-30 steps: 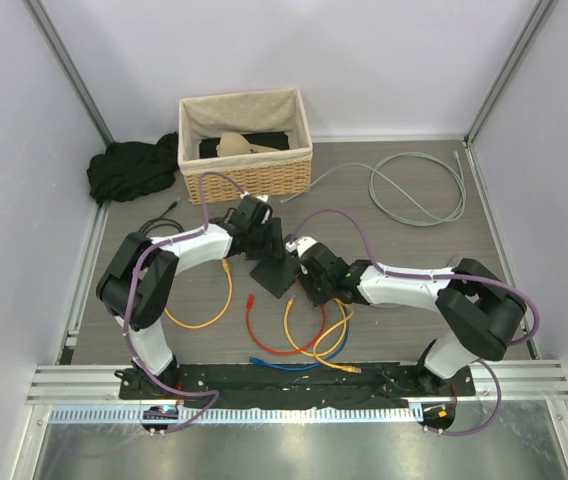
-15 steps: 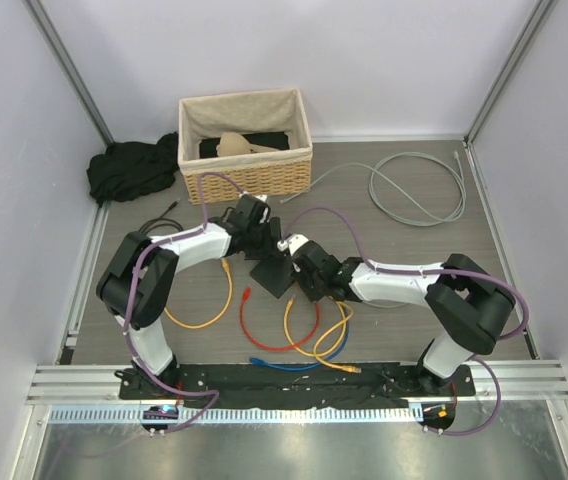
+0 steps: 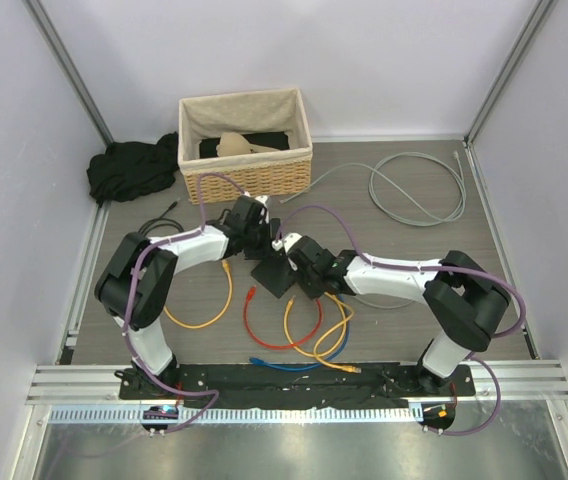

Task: Insert the plug into the switch port
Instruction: Insert the connector into the switch port.

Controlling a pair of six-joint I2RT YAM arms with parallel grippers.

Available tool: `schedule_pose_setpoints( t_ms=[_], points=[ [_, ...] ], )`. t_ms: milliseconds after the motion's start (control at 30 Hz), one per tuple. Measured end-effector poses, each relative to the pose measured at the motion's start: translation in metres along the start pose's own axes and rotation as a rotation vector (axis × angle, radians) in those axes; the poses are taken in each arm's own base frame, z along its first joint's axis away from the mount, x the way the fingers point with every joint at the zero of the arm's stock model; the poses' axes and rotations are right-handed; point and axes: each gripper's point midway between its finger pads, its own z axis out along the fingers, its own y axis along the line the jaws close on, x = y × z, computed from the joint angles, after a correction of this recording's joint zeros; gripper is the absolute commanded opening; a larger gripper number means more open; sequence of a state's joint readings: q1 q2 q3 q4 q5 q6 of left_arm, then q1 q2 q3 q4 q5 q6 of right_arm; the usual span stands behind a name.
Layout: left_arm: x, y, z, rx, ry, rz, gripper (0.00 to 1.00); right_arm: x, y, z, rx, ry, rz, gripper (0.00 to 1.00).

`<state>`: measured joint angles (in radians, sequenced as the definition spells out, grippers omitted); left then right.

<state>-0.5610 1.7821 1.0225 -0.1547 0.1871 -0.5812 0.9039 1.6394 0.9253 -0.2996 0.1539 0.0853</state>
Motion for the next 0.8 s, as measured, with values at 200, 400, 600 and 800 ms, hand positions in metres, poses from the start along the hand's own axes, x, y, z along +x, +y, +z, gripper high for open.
schedule_pose_setpoints(
  t_ms=[200, 400, 600, 800],
  points=[
    [0.001, -0.003, 0.001, 0.021, -0.016, 0.009, 0.59, 0.001, 0.0, 0.003, 0.0, 0.005, -0.001, 0.01],
    [0.001, -0.008, 0.003, 0.028, -0.031, 0.031, 0.59, 0.002, -0.003, 0.003, 0.006, 0.007, 0.004, 0.01],
    [0.003, -0.011, 0.004, 0.036, -0.04, 0.047, 0.58, 0.002, -0.008, 0.003, 0.006, 0.013, 0.018, 0.01],
    [0.006, -0.015, 0.004, 0.046, -0.039, 0.072, 0.58, 0.002, -0.014, 0.003, -0.009, 0.016, 0.04, 0.01]
  ],
)
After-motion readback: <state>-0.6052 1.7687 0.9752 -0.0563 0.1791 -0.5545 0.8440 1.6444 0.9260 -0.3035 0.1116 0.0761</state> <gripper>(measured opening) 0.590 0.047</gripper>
